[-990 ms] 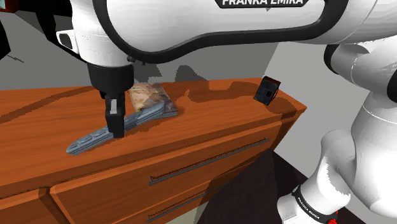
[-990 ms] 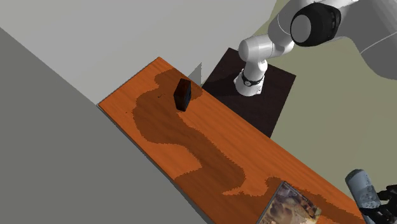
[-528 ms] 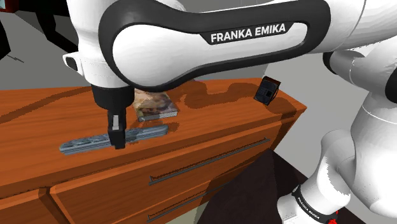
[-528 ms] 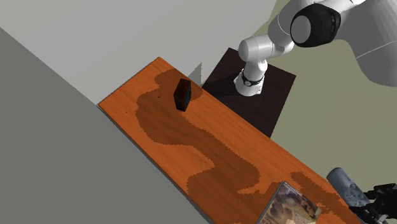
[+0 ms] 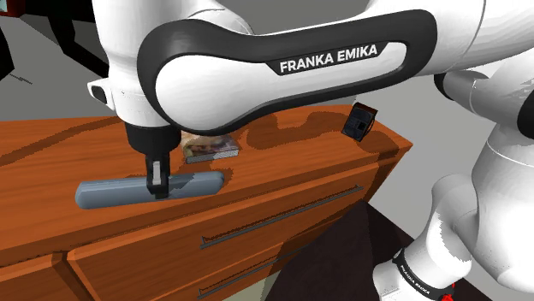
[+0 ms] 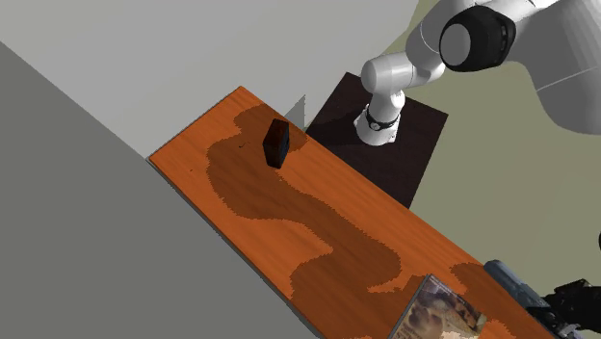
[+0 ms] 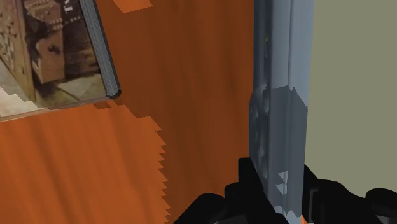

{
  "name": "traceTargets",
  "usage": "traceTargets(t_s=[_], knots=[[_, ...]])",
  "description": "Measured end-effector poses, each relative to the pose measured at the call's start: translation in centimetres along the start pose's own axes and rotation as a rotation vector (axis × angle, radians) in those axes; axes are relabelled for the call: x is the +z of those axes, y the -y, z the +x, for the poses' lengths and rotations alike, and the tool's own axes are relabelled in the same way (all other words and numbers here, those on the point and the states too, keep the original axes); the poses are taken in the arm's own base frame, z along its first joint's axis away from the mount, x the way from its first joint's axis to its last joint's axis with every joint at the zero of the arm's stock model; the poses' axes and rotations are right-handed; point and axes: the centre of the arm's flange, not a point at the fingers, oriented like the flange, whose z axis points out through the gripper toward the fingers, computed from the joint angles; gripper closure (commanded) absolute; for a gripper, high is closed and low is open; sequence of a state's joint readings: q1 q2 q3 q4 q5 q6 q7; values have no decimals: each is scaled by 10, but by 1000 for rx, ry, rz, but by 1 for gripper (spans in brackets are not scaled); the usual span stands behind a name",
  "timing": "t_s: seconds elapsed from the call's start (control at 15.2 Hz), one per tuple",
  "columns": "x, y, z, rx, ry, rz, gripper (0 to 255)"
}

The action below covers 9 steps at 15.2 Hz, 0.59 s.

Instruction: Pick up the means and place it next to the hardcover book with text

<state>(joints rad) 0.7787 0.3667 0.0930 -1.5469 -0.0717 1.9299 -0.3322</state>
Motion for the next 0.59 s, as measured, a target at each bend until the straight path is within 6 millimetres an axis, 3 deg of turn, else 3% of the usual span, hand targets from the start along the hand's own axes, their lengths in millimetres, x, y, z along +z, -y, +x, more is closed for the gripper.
traceTargets(t_s=[0.07, 0.13, 0.46, 0.59], knots=[[0, 0, 0, 0, 0, 0, 255], [0, 0, 0, 0, 0, 0, 0], [7, -1, 0, 0, 8, 3, 0], [-1, 0, 1, 0, 8, 3, 0]])
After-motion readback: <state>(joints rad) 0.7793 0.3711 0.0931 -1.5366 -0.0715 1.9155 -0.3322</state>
